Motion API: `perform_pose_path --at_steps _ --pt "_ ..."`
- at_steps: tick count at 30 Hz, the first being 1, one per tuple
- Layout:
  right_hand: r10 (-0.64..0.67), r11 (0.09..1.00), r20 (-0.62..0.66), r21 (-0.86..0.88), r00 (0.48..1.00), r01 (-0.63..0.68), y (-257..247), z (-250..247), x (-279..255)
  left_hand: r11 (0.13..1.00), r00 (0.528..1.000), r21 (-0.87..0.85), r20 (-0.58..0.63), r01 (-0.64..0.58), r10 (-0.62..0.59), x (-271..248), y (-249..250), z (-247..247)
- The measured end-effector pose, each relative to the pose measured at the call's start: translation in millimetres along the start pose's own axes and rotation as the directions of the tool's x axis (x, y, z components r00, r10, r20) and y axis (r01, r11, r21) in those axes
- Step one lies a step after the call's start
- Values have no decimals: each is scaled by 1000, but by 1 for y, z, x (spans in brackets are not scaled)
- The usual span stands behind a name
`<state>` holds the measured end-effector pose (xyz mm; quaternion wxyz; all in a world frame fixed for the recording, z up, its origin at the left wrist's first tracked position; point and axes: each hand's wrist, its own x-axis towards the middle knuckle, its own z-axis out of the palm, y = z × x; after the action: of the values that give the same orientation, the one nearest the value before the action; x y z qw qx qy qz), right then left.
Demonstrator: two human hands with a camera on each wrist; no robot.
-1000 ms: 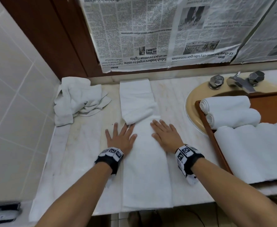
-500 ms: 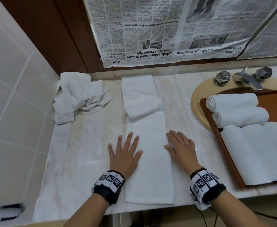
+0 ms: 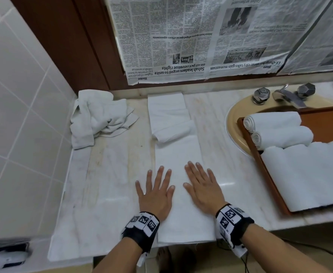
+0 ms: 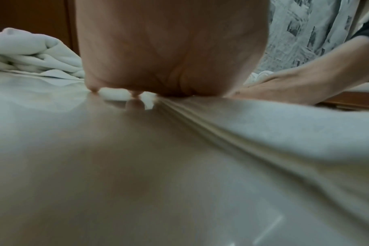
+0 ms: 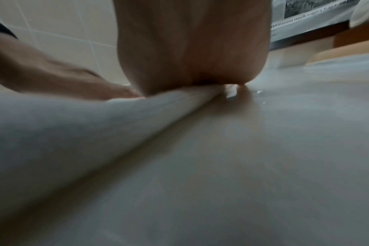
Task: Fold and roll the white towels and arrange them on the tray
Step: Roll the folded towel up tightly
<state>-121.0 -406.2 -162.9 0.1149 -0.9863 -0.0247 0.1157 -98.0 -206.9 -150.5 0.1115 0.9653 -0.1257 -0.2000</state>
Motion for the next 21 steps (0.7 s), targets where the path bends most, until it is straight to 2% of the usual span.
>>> perform_pose_path --at_steps 4,5,7,10,15,21 --pt "209 978 -21 16 978 -209 16 -9 -14 998 999 -64 -33 25 -27 -9 -5 0" --pt "202 979 -39 29 979 -201 12 -8 -20 995 998 -97 -51 33 -38 -12 -5 1" --pt "109 992 -84 68 990 -103 -4 1 -34 993 994 -120 -107 -14 1 -22 -3 10" --pt "-29 999 -90 33 996 32 -29 21 -50 996 993 -39 -95 -80 76 -35 3 27" --pt "-40 999 -80 -9 996 39 -22 23 -42 999 988 28 -155 -16 21 -27 7 31" --pt "-68 998 -61 -11 996 67 -7 11 -11 998 988 -29 -147 53 -57 -6 16 20"
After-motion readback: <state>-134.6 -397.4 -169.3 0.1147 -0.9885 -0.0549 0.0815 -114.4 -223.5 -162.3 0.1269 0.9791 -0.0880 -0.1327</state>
